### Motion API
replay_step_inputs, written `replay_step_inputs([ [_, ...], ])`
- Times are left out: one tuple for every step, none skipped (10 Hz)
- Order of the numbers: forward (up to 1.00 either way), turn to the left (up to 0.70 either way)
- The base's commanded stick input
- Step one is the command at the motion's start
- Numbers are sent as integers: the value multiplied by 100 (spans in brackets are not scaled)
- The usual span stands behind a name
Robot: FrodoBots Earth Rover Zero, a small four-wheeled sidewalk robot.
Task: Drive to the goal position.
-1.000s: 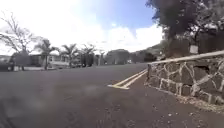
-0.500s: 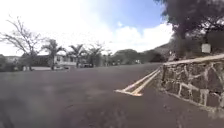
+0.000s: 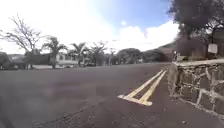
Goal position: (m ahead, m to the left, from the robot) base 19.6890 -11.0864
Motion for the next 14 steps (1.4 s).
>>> replay_step_inputs([
  [70, -5],
  [70, -33],
  [70, -33],
  [70, -26],
  [70, -12],
  [70, 0],
  [70, 0],
  [70, 0],
  [70, 0],
  [70, 0],
  [70, 0],
  [70, 0],
  [70, 0],
  [70, 0],
])
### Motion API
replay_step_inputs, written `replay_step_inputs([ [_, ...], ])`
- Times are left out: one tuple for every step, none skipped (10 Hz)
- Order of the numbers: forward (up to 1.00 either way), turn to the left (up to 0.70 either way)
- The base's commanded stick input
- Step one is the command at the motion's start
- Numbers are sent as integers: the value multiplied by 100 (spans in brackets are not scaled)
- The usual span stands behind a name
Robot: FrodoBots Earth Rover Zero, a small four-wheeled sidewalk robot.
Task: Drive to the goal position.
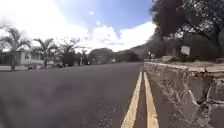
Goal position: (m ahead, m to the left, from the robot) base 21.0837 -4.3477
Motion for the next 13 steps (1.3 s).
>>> replay_step_inputs([
  [70, 0],
  [70, 0],
  [70, 0],
  [70, 0],
  [70, 0],
  [70, 0],
  [70, 0],
  [70, 0],
  [70, 0],
  [70, 0],
  [70, 0],
  [70, 0],
  [70, 0],
])
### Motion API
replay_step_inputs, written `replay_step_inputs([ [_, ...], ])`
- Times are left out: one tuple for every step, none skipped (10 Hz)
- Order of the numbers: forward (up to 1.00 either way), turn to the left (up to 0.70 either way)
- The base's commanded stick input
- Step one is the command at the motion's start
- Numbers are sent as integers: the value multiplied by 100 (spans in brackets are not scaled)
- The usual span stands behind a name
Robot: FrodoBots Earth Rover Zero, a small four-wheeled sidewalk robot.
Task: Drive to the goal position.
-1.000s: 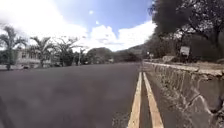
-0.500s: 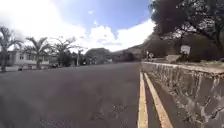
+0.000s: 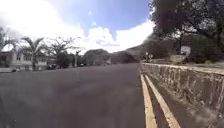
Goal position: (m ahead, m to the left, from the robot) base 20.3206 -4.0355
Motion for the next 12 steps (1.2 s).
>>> replay_step_inputs([
  [70, 0],
  [70, 0],
  [70, 0],
  [70, 0],
  [70, 0],
  [70, 0],
  [70, 0],
  [70, 0],
  [70, 0],
  [70, 0],
  [70, 0],
  [70, 0],
])
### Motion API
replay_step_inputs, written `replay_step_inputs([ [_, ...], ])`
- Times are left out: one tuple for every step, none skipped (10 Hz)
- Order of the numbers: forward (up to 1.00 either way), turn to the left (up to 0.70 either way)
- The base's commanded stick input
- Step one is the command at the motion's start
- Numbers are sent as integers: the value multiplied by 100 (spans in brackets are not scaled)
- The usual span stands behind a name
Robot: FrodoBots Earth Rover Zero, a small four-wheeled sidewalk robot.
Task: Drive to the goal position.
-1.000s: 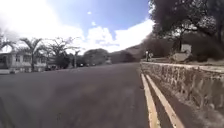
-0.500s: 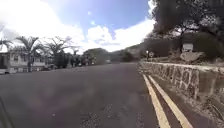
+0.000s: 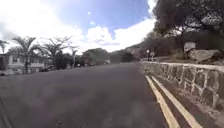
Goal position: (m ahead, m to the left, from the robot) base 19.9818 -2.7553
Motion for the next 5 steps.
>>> replay_step_inputs([
  [70, 0],
  [70, 0],
  [70, 0],
  [70, 0],
  [70, 0],
])
